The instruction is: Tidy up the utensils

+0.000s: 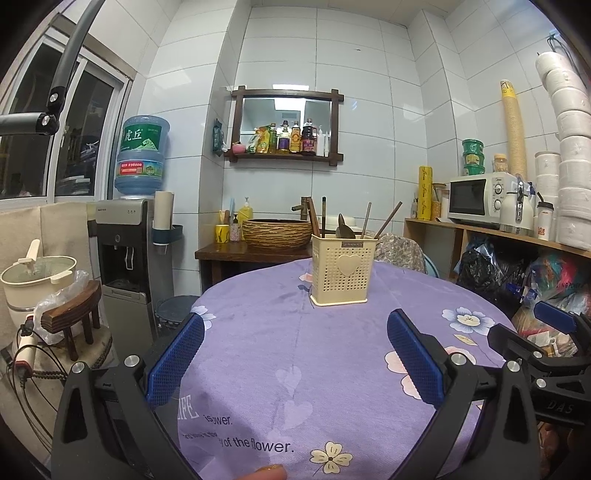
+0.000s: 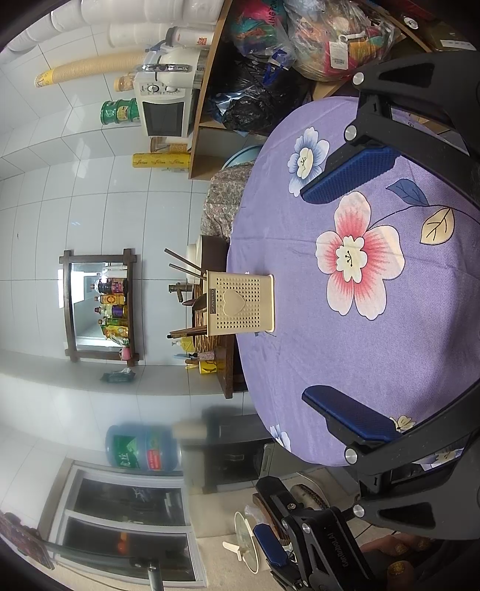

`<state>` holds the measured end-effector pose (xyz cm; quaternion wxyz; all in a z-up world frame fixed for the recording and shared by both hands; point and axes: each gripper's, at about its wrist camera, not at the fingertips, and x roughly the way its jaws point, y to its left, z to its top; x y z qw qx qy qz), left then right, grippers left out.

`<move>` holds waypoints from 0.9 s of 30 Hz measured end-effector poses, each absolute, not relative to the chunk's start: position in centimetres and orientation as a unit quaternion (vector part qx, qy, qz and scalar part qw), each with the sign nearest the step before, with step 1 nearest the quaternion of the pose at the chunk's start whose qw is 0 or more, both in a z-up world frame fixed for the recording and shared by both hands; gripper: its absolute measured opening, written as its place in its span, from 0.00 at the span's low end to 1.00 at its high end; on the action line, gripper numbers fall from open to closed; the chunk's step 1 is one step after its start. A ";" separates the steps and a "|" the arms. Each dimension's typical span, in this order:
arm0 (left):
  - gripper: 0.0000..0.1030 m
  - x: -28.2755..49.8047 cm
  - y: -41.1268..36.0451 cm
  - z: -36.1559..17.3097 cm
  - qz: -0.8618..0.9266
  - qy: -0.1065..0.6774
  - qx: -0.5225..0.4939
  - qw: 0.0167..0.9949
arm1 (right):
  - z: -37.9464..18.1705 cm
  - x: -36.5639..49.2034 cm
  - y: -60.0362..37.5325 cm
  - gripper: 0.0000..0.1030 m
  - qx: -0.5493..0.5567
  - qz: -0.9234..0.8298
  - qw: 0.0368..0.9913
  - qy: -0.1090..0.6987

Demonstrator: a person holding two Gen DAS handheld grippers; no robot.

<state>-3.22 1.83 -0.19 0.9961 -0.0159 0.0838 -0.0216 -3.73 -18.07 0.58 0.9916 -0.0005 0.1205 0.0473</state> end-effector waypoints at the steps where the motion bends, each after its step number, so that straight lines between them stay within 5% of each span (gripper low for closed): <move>1: 0.95 -3.2 1.8 -0.1 -0.022 0.083 -0.015 0.996 | 0.6 -3.8 -18.1 0.94 -0.001 0.047 0.992 0.120; 27: 0.95 -2.5 1.9 0.1 -0.021 0.100 -0.018 0.995 | 0.5 -3.7 -18.1 0.94 0.002 0.046 0.991 0.124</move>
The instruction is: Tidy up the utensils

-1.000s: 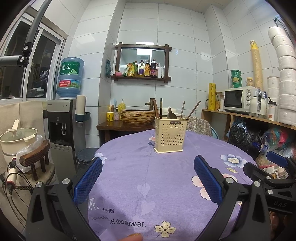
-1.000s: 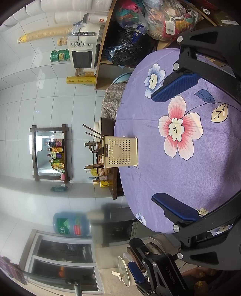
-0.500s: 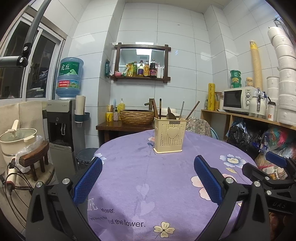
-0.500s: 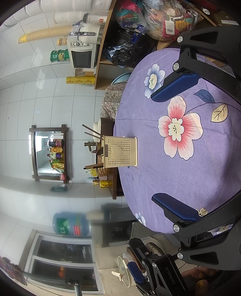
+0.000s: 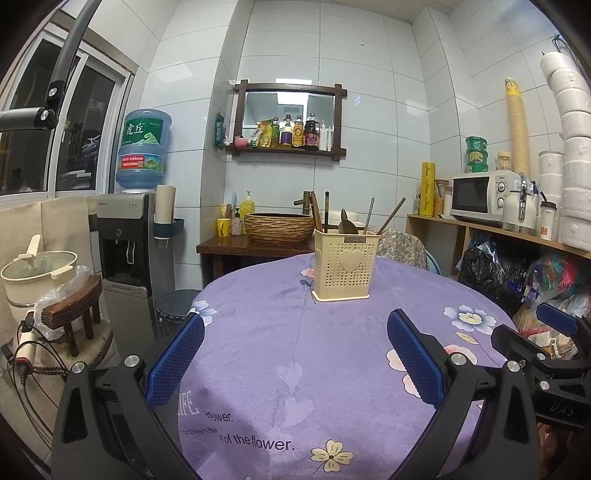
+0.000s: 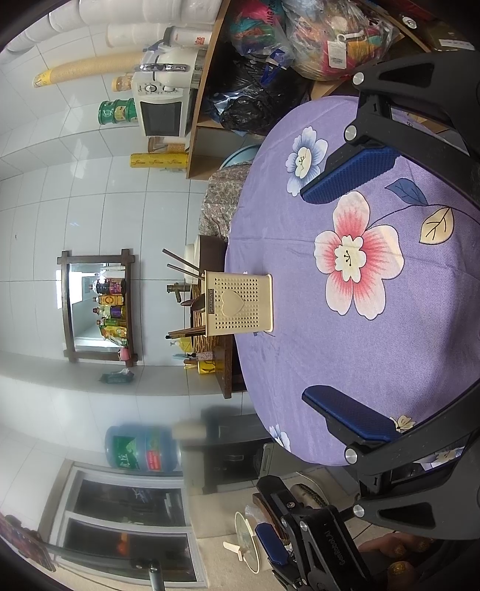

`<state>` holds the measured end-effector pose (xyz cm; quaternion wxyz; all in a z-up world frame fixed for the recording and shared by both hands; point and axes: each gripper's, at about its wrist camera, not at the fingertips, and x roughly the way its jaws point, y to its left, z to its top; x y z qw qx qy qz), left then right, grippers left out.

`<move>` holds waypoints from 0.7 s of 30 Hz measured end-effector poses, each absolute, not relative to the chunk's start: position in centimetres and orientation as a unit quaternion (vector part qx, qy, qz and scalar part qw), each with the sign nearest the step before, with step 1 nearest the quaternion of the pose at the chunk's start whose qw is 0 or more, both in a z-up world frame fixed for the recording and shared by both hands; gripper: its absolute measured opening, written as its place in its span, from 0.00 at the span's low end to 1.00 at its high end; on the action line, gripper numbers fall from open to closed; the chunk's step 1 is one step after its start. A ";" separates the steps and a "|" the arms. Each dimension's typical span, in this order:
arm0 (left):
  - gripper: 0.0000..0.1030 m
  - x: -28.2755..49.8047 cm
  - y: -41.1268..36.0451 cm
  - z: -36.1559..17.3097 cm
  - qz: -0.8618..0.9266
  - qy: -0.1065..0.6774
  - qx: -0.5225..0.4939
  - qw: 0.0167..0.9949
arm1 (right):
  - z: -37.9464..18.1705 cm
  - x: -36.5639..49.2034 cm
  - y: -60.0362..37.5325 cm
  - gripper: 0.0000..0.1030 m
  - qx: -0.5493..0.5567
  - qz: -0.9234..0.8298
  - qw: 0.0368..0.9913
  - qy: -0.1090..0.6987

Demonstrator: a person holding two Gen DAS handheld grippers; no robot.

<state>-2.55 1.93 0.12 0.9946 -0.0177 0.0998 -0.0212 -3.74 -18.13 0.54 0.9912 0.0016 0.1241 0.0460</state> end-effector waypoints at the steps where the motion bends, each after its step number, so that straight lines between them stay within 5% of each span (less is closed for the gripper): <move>1: 0.95 -2.5 1.9 0.1 -0.021 0.102 -0.017 0.994 | 0.5 -3.7 -18.1 0.94 0.002 0.046 0.991 0.124; 21: 0.95 -2.3 1.9 0.2 -0.015 0.107 -0.014 0.994 | 0.5 -3.6 -18.1 0.94 0.003 0.048 0.991 0.128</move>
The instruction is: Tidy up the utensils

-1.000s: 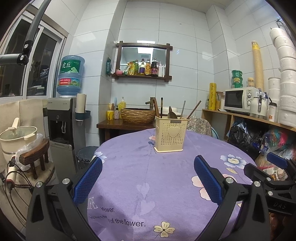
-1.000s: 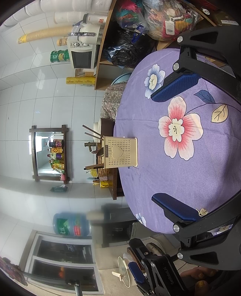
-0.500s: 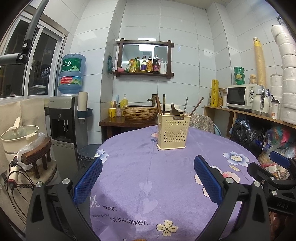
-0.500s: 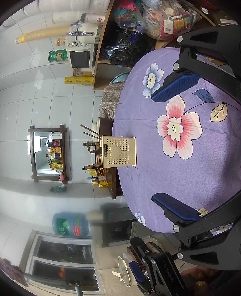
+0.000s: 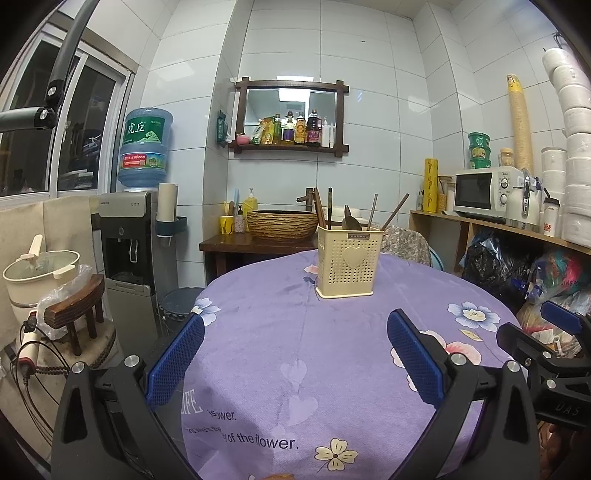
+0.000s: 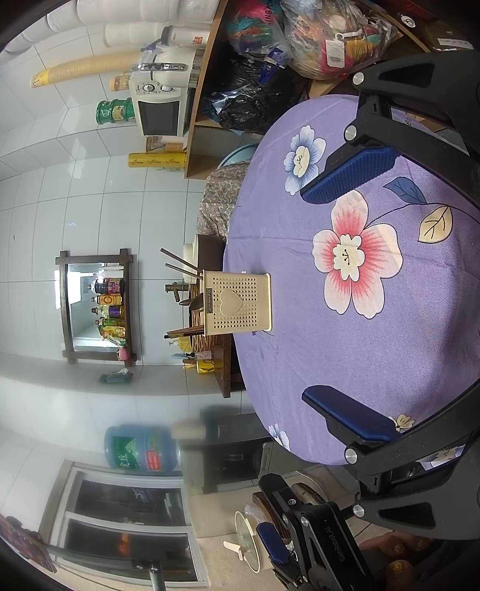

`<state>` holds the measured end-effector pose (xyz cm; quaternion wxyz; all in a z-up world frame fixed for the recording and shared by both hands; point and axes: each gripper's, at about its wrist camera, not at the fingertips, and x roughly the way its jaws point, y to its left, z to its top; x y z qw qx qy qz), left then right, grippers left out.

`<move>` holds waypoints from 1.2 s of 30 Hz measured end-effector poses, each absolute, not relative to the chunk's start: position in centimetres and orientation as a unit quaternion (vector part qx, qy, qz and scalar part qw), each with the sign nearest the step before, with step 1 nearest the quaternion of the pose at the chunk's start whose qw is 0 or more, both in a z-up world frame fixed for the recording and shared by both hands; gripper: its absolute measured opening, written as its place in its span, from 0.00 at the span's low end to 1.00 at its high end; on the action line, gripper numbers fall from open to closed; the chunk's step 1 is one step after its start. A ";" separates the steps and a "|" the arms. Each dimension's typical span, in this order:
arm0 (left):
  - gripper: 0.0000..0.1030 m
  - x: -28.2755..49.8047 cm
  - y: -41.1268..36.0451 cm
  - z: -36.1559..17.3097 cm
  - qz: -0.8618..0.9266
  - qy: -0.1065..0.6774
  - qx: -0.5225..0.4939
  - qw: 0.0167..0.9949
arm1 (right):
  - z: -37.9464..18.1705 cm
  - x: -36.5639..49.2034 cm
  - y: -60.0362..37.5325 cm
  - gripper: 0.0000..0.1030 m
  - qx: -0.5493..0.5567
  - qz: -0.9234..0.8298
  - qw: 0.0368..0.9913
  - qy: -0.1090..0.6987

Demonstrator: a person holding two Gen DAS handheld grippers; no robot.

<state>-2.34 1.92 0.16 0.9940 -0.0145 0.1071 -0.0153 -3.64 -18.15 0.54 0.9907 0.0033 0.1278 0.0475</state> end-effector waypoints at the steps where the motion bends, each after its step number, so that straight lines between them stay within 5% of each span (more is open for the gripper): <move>1: 0.95 -2.3 1.9 0.1 -0.015 0.108 -0.014 0.994 | 0.5 -3.6 -18.1 0.94 0.003 0.048 0.991 0.128; 36: 0.95 -2.5 1.7 -0.1 -0.026 0.099 -0.015 0.995 | 0.1 -3.5 -18.2 0.94 0.006 0.048 0.990 0.134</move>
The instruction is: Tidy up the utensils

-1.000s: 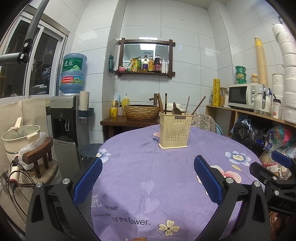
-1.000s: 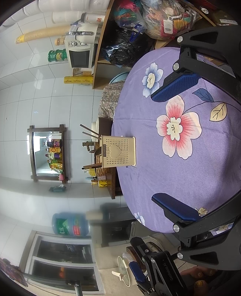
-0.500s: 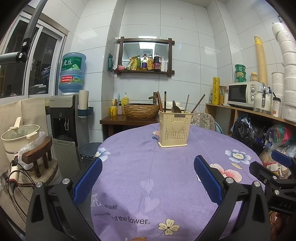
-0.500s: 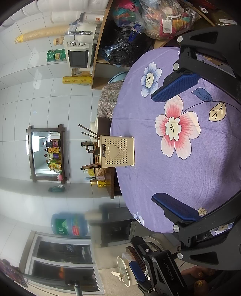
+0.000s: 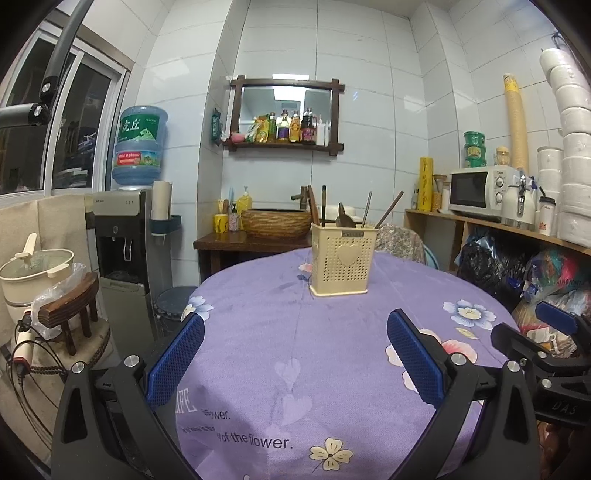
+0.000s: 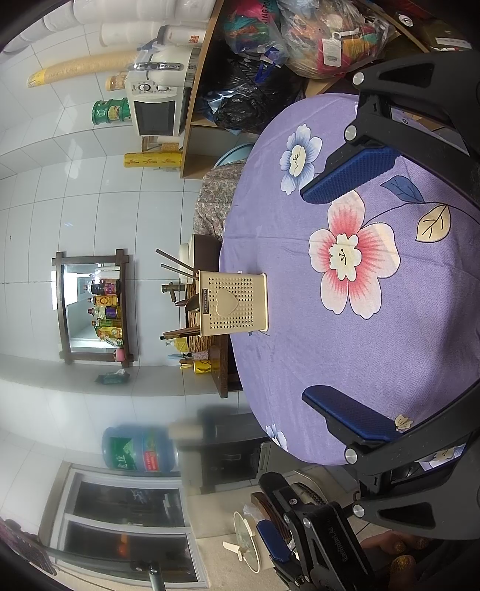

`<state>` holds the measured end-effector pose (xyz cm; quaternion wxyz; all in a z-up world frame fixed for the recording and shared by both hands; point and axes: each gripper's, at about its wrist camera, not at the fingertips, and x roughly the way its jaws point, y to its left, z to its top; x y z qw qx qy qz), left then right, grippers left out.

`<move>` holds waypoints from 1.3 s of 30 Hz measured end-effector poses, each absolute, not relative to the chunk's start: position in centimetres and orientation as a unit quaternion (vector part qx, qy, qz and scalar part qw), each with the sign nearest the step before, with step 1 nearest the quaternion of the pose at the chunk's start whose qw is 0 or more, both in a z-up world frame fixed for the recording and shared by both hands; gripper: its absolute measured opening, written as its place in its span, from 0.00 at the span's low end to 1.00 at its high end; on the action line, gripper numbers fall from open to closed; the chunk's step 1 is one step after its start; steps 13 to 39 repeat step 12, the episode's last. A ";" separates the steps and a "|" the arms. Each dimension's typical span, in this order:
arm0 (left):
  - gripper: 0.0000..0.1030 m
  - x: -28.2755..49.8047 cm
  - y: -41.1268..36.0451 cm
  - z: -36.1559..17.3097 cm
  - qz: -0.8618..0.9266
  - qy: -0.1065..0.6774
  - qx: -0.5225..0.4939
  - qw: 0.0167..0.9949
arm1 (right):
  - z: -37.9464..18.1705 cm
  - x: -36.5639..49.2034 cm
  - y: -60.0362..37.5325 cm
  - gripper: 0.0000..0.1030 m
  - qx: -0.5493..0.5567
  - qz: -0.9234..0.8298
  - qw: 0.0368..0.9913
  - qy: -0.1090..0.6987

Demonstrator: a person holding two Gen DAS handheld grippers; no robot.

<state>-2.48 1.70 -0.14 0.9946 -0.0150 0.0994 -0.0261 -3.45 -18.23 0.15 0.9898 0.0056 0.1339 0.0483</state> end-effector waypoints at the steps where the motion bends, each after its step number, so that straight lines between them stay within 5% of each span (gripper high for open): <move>1: 0.95 -2.6 1.7 -0.1 -0.023 0.096 -0.010 0.995 | 0.1 -3.5 -18.2 0.94 0.005 0.048 0.990 0.134; 39: 0.95 -2.0 1.7 -0.2 -0.020 0.114 -0.007 0.993 | 0.1 -3.3 -18.2 0.94 0.006 0.049 0.990 0.135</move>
